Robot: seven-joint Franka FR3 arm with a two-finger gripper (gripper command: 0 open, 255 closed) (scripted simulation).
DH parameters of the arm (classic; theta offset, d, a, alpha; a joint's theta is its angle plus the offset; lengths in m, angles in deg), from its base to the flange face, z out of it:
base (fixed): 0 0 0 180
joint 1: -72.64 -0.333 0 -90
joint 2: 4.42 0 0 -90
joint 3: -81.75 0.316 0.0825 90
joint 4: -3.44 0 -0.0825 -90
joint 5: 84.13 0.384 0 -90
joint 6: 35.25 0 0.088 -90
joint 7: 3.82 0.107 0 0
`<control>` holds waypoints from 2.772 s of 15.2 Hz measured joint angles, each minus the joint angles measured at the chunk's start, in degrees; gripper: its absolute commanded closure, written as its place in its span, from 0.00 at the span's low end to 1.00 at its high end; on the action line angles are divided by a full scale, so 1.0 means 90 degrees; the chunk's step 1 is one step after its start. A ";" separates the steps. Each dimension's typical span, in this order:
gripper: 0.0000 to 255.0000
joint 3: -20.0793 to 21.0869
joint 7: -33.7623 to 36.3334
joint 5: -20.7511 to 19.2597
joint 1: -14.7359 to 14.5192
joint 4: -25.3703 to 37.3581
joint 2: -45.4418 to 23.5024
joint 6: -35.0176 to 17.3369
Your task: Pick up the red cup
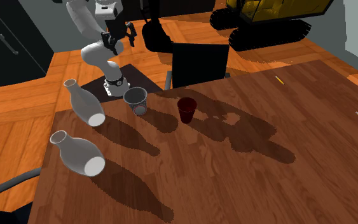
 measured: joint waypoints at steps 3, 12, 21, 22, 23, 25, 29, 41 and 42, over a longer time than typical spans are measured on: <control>0.00 -0.0001 0.0021 0.0044 0.0000 0.0067 -0.0251 -0.0196; 0.00 -0.0048 0.0084 0.0343 -0.0010 0.0626 -0.2072 -0.1548; 0.00 -0.0088 0.0092 0.0705 -0.0047 0.1906 -0.4194 -0.2492; 0.00 -0.0093 0.0090 0.0748 -0.0048 0.2125 -0.4459 -0.2552; 0.00 -0.0100 0.0087 0.0790 -0.0047 0.2319 -0.4685 -0.2591; 0.00 -0.0104 0.0081 0.0877 -0.0047 0.2769 -0.5218 -0.2698; 0.00 -0.0098 0.0105 0.1040 -0.0037 0.3772 -0.6228 -0.2747; 1.00 -0.0077 0.0001 0.1151 -0.0041 0.3640 -0.6701 -0.3361; 1.00 -0.0077 0.0000 0.1151 -0.0041 0.3640 -0.6704 -0.3365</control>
